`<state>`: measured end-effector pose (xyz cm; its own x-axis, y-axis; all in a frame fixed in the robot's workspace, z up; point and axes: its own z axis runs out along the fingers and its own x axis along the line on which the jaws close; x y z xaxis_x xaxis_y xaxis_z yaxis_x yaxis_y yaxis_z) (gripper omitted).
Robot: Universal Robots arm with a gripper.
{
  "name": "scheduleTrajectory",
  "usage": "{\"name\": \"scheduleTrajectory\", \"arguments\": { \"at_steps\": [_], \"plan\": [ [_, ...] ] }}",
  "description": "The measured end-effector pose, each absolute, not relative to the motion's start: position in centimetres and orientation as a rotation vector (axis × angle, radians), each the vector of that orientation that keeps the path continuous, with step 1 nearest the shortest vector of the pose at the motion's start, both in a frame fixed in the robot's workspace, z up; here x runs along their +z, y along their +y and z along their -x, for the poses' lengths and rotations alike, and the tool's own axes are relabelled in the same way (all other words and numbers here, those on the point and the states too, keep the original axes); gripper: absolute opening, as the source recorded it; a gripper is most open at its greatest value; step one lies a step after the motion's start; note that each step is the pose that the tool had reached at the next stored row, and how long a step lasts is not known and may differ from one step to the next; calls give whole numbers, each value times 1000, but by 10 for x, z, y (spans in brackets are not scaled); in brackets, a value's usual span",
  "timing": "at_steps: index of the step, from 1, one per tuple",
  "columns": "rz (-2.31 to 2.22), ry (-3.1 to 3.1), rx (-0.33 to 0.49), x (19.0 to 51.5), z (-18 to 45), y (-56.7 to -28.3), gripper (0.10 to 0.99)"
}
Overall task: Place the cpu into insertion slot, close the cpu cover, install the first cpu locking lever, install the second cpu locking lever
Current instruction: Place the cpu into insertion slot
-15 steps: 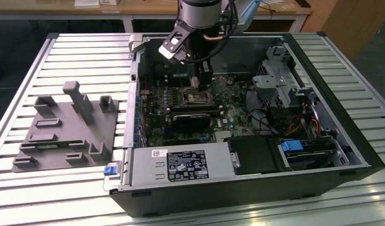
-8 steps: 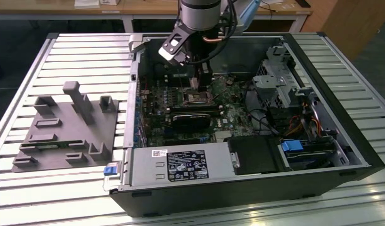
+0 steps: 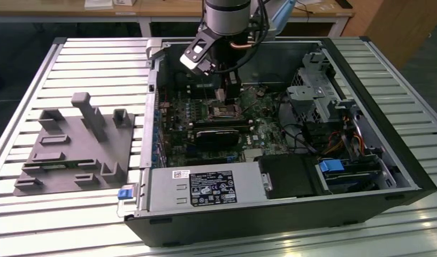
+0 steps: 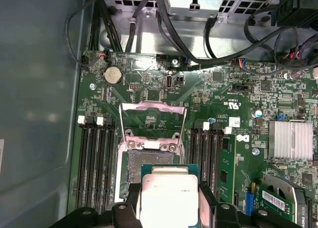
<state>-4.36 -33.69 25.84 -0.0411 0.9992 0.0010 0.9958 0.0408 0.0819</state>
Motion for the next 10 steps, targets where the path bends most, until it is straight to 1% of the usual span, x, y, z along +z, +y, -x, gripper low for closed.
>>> {"name": "scheduleTrajectory", "arguments": {
  "at_steps": [10],
  "plan": [
    [-2135, 2225, 92, 255, 44, -337, 541]
  ]
}}
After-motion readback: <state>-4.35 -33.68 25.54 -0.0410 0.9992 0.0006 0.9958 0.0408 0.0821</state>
